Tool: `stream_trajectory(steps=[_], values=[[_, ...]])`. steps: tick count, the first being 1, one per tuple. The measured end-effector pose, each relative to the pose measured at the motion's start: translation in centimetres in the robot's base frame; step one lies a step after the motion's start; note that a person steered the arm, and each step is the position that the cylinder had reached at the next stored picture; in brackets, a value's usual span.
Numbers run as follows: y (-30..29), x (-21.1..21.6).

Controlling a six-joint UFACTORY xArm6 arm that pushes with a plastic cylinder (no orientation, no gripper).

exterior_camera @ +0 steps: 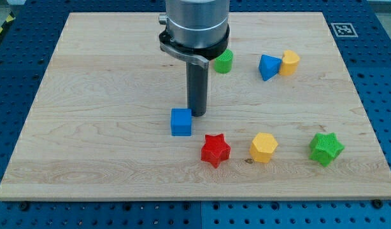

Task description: Push the blue cube to the left of the red star

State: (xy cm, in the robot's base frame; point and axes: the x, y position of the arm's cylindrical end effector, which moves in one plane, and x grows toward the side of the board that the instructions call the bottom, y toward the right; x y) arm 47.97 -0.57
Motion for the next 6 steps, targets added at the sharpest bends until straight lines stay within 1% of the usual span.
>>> stream_trajectory(steps=[1, 2, 3, 5, 6], values=[[-0.9, 0.4], [-1.9, -0.3], [-3.9, -0.1], [-4.8, 4.4], [-4.8, 5.5]])
